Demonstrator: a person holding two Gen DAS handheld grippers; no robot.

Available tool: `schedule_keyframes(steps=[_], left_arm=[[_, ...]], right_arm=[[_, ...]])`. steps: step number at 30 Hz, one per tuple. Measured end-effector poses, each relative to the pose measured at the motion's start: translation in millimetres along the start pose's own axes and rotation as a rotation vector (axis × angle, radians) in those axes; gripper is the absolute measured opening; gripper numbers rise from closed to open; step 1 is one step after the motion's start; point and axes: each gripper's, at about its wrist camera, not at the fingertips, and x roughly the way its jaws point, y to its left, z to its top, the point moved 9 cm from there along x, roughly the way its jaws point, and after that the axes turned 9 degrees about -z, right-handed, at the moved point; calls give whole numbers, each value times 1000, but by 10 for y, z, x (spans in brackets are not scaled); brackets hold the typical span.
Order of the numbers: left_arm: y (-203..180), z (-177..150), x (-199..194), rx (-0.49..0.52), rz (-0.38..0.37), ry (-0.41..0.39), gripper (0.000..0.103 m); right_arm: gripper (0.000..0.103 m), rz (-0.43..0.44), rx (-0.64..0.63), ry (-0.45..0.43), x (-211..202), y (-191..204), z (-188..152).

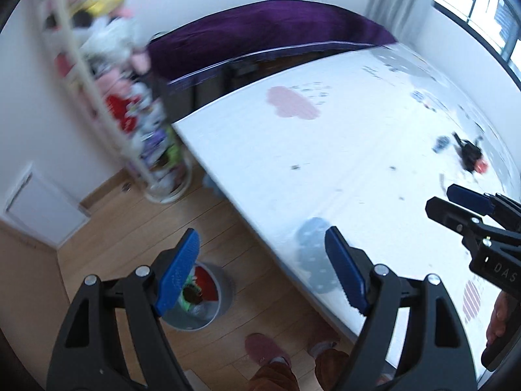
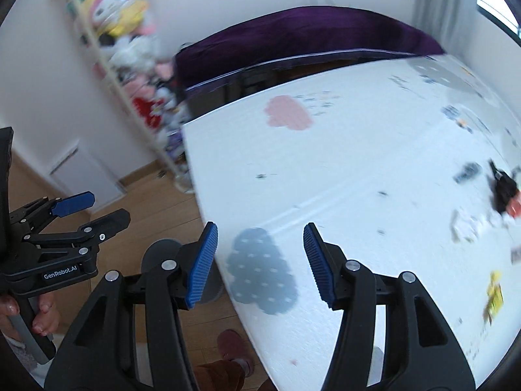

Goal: Collect trash
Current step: 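Return both tools over the mat toward the white tissues and yellow packet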

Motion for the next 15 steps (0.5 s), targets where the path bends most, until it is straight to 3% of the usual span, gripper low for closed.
schedule_keyframes(steps=[15], left_arm=[[-2312,488,-107,394,-224,27,79]], right_arm=[[60,-267,350,-60,-1054,-2187,-213]])
